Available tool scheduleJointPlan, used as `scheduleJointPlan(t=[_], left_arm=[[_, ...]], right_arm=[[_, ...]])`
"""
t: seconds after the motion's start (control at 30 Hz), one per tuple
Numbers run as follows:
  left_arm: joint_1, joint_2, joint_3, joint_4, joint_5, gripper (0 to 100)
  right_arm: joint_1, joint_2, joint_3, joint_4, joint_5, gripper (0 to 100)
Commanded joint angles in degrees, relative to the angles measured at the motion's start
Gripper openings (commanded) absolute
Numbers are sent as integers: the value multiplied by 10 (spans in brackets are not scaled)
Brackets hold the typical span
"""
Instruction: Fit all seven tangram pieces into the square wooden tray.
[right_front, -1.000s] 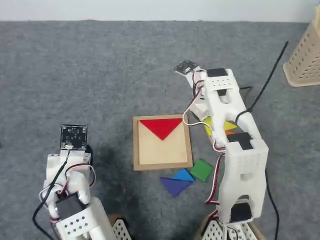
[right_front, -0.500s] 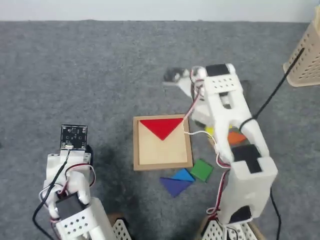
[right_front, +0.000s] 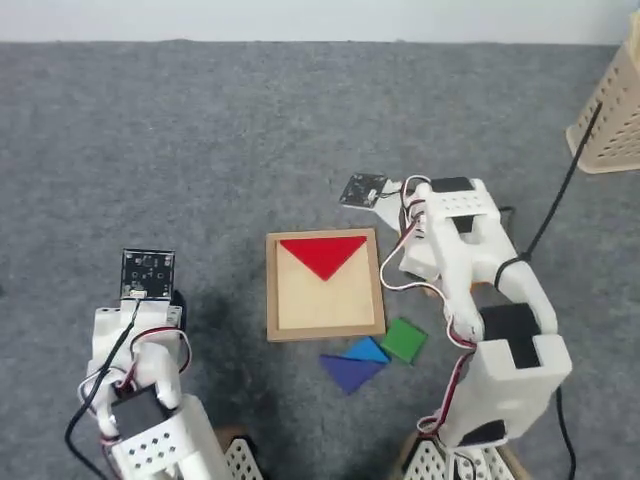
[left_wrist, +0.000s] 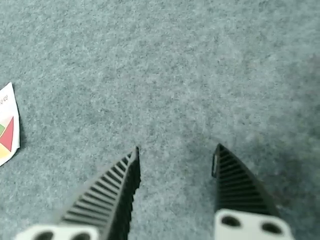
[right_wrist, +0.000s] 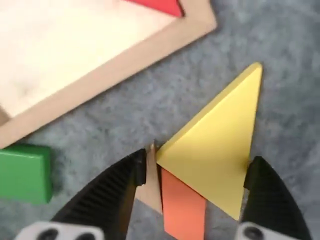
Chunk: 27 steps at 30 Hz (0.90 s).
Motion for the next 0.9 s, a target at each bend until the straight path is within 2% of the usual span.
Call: scheduleJointPlan(t=[0.0,0.1,0.27,0.47,0.7,0.87], left_arm=[[3,-5,-3,1,-4,218],[3,-5,-3,1,-4,218],[3,-5,-3,1,-4,218],[3,-5,-3,1,-4,218],[3,-5,-3,1,-4,218],[3,-5,-3,1,-4,218]], right_arm=[[10,1,-4,-32,-39,307],[12,34,-29,-33,-84,307],[13,79,-110,5,-202,307],[13,71,-156,53,-327,307],[20,29,-159,58,-364,307],[55,60,-159,4,-360,307]])
